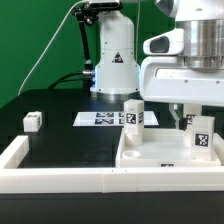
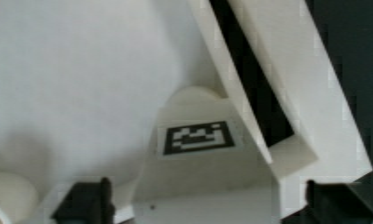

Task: Assemble square table

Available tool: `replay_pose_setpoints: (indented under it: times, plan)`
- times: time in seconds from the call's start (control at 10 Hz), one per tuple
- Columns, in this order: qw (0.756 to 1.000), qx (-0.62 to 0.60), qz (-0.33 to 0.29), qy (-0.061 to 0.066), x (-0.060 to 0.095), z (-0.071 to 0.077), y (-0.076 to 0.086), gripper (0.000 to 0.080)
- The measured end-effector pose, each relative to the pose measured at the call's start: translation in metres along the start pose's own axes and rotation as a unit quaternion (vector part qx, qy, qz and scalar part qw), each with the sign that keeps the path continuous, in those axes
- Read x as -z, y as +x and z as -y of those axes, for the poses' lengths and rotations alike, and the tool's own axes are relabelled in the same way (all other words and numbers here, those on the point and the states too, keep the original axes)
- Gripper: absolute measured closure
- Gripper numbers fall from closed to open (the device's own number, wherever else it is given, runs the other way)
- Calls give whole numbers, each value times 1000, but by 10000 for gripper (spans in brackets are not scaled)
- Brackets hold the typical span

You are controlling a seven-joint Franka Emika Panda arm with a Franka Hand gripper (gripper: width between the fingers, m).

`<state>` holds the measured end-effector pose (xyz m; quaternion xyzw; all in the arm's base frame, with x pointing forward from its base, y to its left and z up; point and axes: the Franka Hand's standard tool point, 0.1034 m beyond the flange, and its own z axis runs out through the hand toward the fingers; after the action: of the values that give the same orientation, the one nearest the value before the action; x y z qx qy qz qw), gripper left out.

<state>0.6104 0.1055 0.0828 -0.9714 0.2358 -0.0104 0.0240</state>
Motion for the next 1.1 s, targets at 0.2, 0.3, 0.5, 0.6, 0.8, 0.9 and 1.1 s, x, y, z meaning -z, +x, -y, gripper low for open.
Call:
replay_pose_setpoints:
  times: [0.2, 0.3, 0.5, 0.6, 0.8, 0.9, 1.1]
  plan:
    - [1000, 29, 0, 6, 21, -12, -12, 157]
    - [999, 45, -2, 7, 27, -20, -16, 152]
    - [996, 90, -12, 8, 32, -52, -13, 150]
    - [995, 102, -15, 3, 25, -74, -12, 150]
    - [992, 123, -18, -7, 16, -117, 1, 150]
    - [993, 115, -21, -11, 14, -129, 3, 150]
    - [992, 122, -21, -10, 14, -123, 2, 150]
